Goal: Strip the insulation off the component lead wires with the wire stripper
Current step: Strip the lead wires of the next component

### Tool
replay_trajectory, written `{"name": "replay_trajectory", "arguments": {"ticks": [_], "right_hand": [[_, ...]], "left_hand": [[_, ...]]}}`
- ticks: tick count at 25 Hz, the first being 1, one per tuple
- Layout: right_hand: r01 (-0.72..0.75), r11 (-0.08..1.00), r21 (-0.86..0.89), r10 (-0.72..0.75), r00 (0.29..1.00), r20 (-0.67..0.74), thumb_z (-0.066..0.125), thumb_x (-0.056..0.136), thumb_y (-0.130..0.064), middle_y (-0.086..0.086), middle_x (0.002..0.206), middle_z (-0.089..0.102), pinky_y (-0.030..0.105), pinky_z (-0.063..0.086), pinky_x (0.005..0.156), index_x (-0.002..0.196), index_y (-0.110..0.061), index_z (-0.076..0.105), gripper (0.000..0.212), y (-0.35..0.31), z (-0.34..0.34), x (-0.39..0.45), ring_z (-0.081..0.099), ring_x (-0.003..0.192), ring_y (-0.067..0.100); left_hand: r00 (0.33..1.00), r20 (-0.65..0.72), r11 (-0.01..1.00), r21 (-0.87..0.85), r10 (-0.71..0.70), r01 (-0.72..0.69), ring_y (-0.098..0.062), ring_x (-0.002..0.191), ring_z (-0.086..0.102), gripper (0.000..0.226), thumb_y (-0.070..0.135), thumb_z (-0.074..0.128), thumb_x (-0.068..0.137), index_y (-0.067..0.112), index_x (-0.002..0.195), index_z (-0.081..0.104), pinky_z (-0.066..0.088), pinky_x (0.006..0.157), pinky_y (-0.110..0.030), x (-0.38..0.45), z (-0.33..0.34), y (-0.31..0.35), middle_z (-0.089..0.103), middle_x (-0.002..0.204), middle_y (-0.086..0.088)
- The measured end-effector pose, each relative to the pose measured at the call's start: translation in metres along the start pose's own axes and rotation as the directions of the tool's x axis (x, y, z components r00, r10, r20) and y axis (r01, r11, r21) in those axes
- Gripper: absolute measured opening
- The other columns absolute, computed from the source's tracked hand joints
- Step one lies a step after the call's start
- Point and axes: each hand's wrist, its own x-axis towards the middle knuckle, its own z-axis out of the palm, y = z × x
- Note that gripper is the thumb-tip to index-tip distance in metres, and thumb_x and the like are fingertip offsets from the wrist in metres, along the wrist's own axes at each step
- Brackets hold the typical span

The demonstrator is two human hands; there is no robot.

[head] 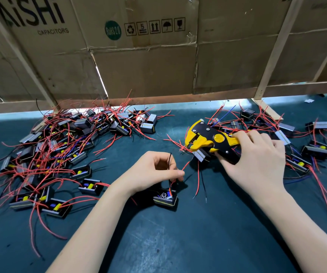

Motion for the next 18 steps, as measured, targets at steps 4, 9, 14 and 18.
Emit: {"name": "replay_trajectory", "arguments": {"ticks": [4,9,14,18], "right_hand": [[-0.017,1.000,-0.022,0.018,0.998,0.060,0.078,0.070,-0.047,0.009,0.085,0.061,0.041,0.034,0.076,0.095,-0.011,0.064,0.046,0.008,0.003,0.000,0.057,0.083,0.034],[-0.011,1.000,-0.016,0.012,0.996,0.091,0.081,0.065,-0.043,0.009,0.085,0.061,0.041,0.035,0.075,0.093,-0.011,0.064,0.046,0.007,0.003,0.000,0.056,0.082,0.034],[0.045,0.998,0.054,-0.051,0.991,0.122,0.083,0.062,-0.045,0.007,0.085,0.062,0.041,0.036,0.076,0.094,-0.014,0.066,0.047,0.001,0.000,-0.002,0.057,0.083,0.034],[0.056,0.994,0.090,-0.068,0.989,0.132,0.081,0.064,-0.048,0.006,0.084,0.062,0.040,0.034,0.075,0.093,-0.014,0.066,0.047,-0.005,-0.002,-0.002,0.058,0.083,0.033]], "left_hand": [[1.000,0.003,1.000,-0.028,0.008,-0.007,-0.020,0.074,0.071,0.027,0.001,0.078,0.079,0.015,0.069,0.057,0.051,0.070,-0.022,-0.001,-0.003,-0.001,0.069,0.071,-0.008],[0.998,-0.060,0.994,-0.106,0.028,-0.034,-0.021,0.063,0.066,0.011,0.005,0.075,0.082,0.004,0.088,0.067,0.053,0.069,-0.023,0.000,-0.002,0.000,0.074,0.078,-0.017],[0.993,-0.118,0.998,-0.056,0.003,-0.010,-0.018,0.057,0.060,0.013,0.018,0.072,0.087,0.007,0.079,0.071,0.048,0.059,-0.018,0.001,0.001,-0.001,0.071,0.065,-0.010],[0.994,-0.112,0.999,-0.035,0.004,-0.008,-0.014,0.054,0.054,0.014,0.021,0.071,0.088,0.015,0.075,0.075,0.045,0.052,-0.019,0.003,0.003,-0.001,0.061,0.056,-0.003]]}}
